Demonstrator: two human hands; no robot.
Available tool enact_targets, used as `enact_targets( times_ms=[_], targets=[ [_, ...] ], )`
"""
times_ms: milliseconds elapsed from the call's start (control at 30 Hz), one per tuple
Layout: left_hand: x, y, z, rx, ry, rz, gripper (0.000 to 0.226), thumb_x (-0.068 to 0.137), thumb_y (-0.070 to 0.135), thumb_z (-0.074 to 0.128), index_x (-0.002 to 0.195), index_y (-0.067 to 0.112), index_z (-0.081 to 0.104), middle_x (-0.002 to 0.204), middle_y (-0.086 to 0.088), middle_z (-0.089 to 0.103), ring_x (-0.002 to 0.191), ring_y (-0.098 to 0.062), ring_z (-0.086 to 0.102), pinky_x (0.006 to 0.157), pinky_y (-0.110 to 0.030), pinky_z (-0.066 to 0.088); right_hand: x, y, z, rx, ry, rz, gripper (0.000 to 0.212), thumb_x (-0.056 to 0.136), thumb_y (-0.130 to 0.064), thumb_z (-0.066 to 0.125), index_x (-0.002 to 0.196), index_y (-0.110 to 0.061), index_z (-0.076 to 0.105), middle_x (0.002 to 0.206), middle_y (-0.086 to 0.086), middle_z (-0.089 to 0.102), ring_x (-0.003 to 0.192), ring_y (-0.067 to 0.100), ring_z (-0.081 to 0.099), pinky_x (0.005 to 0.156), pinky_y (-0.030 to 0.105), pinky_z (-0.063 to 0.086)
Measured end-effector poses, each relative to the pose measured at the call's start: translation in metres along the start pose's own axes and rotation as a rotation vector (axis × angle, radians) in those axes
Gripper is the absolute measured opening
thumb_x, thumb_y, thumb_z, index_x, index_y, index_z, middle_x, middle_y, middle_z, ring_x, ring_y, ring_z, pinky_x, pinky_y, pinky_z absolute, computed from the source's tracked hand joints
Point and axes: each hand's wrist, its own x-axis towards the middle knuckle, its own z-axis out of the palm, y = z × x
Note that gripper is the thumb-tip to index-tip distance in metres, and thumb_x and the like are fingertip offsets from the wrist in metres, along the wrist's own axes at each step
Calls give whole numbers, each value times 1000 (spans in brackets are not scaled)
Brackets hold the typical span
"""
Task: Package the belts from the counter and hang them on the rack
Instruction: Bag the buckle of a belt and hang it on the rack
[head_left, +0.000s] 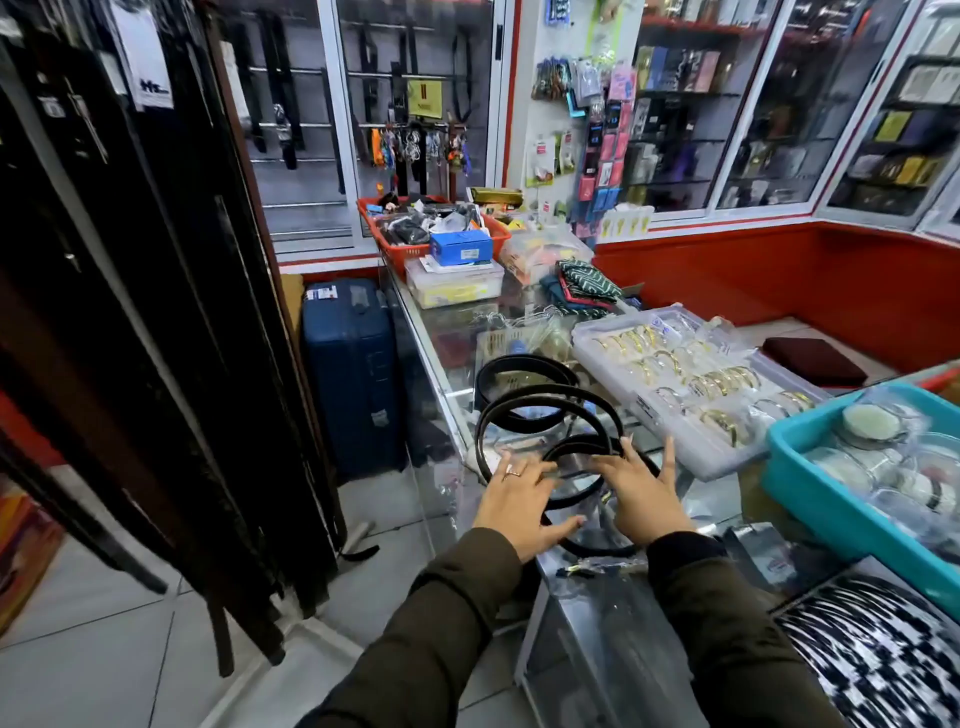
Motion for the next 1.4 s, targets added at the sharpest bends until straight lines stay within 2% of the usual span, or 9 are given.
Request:
enact_targets(
  times_ms=[233,400,633,733,967,1133,1200,1300,1400],
  targets=[
    [5,16,7,143,-17,-9,67,92,71,48,134,19,57,126,-4,63,118,-29,57,111,-49,31,6,1,1,16,53,54,27,87,-27,68,108,-42,71,127,-19,68,150,16,35,113,59,-26],
    [6,9,1,43,155,-40,33,101,37,46,127,20,60,123,-2,65,116,-28,60,107,-46,28,7,2,-12,88,189,-46,19,85,-41,74,103,-40,74,112,-17,75,142,11,46,117,51,-24],
    [-1,-29,-52,-8,529,-56,24,90,32,53,108,25,67,98,3,67,93,-26,62,100,-42,26,22,-35,-72,295,290,-262,28,85,-29,79,112,-21,77,106,0,79,108,23,71,112,40,39],
    [-10,-52,-86,11,594,-66,25,89,31,52,108,25,66,101,4,67,101,-24,60,109,-46,21,32,-63,-97,417,297,-337,33,86,-28,79,117,-17,75,111,3,78,106,24,71,90,43,56],
    [-49,-95,-149,51,815,-170,33,92,25,56,123,34,62,148,2,49,148,-25,34,123,-59,5,63,-139,-131,627,338,-494,37,82,-34,82,115,-19,76,107,-2,80,99,15,74,87,35,58],
    [-69,-113,-177,-414,1135,-284,42,96,31,67,137,26,55,142,3,47,129,-18,54,111,-33,43,76,-194,-146,1059,289,-523,26,75,-34,88,99,-38,77,82,-32,75,85,-13,69,78,10,54],
    [-76,-117,-187,-759,1154,-352,35,92,38,73,124,26,65,121,1,64,104,-21,69,93,-37,59,78,-212,-154,1156,262,-542,28,75,-37,87,101,-33,79,89,-19,80,92,-5,73,83,17,57],
    [-88,-132,-197,-949,1115,-435,26,86,38,79,102,18,77,105,-7,76,100,-31,73,87,-54,61,78,-234,-164,1279,237,-596,19,76,-35,87,93,-39,80,88,-18,80,90,-4,73,81,18,57],
    [-97,-145,-207,-1014,1103,-407,7,89,24,79,95,22,80,99,-5,79,101,-29,75,84,-45,62,77,-253,-166,1341,208,-626,23,76,-31,88,83,-49,76,81,-27,77,87,-12,72,82,17,60]
  ],
)
